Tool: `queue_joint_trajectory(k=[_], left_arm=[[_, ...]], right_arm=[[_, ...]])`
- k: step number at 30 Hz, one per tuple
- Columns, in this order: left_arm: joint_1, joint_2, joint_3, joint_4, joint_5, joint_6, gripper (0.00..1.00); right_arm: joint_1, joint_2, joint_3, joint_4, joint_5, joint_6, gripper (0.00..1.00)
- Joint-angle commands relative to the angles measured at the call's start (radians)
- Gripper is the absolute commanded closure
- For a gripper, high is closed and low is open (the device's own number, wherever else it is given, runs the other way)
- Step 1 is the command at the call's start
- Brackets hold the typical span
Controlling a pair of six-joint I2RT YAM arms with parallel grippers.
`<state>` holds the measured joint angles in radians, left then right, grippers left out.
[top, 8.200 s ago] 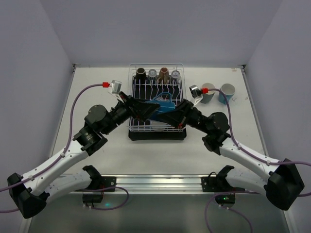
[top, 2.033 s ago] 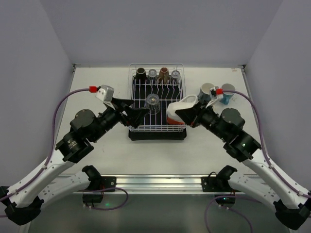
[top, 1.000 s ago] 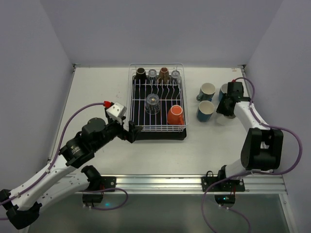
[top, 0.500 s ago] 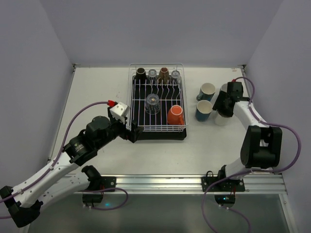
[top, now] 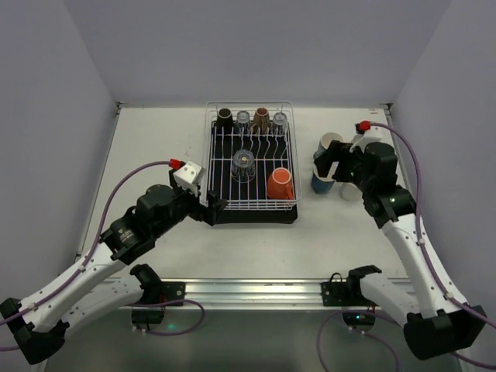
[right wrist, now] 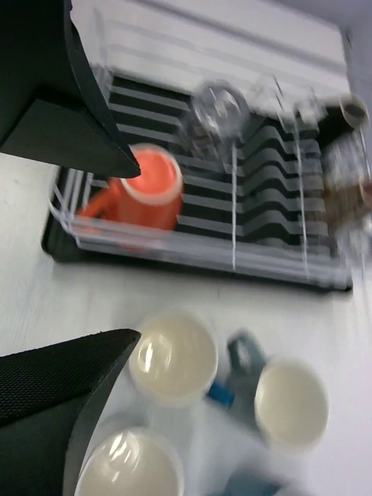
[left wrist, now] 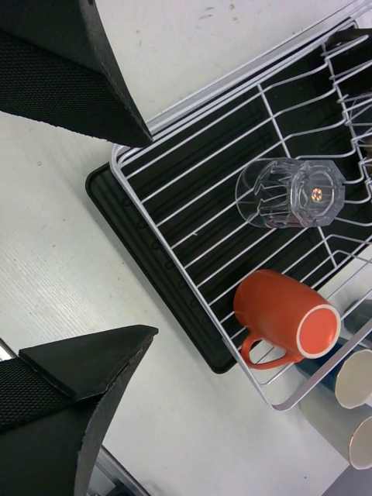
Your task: Unload the cups from the dish rack
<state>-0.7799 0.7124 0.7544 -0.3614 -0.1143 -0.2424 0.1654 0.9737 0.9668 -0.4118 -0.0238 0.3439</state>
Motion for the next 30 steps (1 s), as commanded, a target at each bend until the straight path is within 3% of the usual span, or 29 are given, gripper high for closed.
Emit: queue_joint_trajectory(k=[1,5,11,24,30], left_arm=[[0.014,-0.01,-0.003,0.012,-0.022,0.018,0.0],[0.028,-0.019,-0.006,0.015,-0.039,0.014,0.0],[0.042,-0.024,-0.007,0.019,-0.053,0.011,0.0],[0.051,-0.031,-0.009,0.022,-0.044,0.014,0.0],[0.053,-0.03,-0.009,0.024,-0.033,0.015,0.0]], right_arm=[[0.141,-0.004,-0.001,0.013,-0.217,-0.081,0.19],[0.313,0.1,0.073,-0.068,-0.165,-0.146,0.13],[0.405,0.265,0.197,-0.148,-0.082,-0.21,0.04],[0.445,0.526,0.34,-0.217,0.1,-0.261,0.04],[0.45,0.592,0.354,-0.202,0.114,-0.263,0.02]])
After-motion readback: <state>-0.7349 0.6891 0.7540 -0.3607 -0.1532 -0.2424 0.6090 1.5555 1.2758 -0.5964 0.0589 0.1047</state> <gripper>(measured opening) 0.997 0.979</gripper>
